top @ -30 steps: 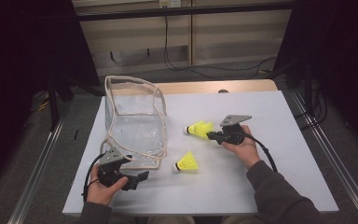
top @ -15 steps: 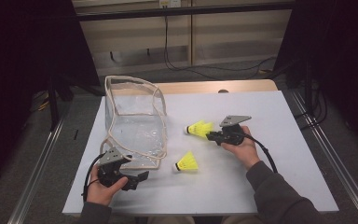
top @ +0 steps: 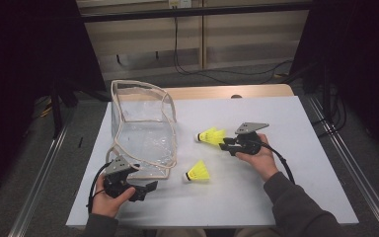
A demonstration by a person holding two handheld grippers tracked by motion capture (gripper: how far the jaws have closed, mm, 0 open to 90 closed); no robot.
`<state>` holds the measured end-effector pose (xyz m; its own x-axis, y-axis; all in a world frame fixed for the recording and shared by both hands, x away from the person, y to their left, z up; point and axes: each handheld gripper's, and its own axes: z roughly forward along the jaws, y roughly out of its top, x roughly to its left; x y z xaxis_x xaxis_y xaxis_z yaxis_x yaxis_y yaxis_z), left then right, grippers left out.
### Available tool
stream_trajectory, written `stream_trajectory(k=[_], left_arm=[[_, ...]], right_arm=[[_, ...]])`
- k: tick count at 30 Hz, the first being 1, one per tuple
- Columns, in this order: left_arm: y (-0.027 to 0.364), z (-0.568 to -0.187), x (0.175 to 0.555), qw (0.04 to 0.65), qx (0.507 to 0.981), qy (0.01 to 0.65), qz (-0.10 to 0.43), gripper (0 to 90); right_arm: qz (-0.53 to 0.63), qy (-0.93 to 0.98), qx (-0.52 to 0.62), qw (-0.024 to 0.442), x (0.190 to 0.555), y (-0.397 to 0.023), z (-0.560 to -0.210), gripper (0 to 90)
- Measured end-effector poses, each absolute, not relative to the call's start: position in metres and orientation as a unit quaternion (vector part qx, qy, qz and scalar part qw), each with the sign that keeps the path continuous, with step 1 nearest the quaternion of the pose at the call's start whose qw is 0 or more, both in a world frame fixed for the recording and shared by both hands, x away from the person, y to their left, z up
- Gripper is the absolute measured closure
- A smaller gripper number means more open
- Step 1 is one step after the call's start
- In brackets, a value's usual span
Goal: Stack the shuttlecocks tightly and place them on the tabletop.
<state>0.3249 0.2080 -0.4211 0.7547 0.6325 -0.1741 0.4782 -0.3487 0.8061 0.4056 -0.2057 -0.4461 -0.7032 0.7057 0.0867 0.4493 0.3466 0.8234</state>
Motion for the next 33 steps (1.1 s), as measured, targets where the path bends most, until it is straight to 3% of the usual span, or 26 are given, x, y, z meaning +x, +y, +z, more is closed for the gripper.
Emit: stream_trajectory(k=[33], left_arm=[[0.208, -0.421, 0.325, 0.459, 0.817, 0.339, 0.084, 4.8]], right_arm=[[0.465, 0.795, 0.365, 0.139, 0.382, -0.215, -0.436, 39.2]])
